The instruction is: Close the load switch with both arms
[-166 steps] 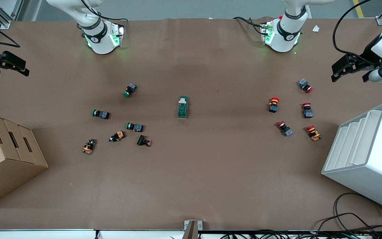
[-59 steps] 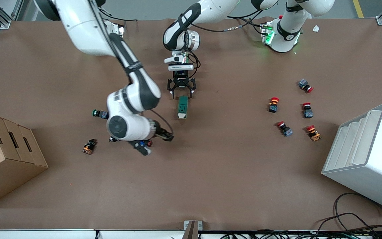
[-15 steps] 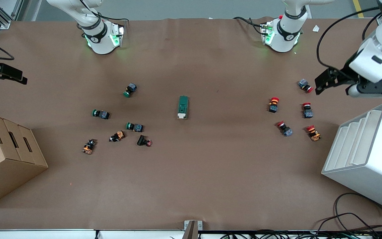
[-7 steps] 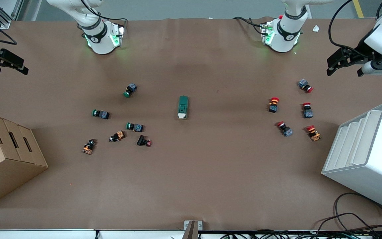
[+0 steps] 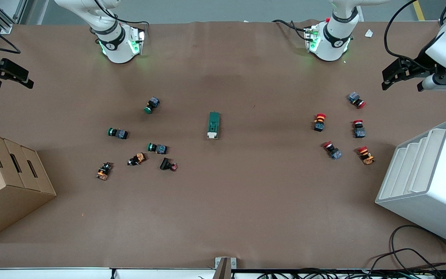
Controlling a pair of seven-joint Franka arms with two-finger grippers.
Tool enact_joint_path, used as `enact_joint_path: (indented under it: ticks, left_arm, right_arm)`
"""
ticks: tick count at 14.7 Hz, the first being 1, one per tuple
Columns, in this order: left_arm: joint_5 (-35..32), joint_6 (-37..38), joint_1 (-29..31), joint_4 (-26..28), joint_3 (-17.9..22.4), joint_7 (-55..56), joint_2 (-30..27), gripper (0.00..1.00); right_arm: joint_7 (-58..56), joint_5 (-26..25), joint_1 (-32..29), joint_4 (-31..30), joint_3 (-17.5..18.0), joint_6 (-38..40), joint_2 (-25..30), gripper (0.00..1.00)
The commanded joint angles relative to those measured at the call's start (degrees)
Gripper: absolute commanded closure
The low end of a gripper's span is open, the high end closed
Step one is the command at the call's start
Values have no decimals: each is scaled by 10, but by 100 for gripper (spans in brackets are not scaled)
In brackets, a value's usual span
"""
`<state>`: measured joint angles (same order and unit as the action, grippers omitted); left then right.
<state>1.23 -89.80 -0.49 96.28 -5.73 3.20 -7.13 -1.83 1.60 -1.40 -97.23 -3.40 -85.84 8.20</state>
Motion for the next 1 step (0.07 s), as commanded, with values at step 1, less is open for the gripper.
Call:
enact_joint_path:
  ticks: [1]
  left_arm:
    - [6, 16, 1, -21, 0, -11, 12, 0]
  right_arm:
    - [-3, -17, 0, -15, 5, -6, 11, 0]
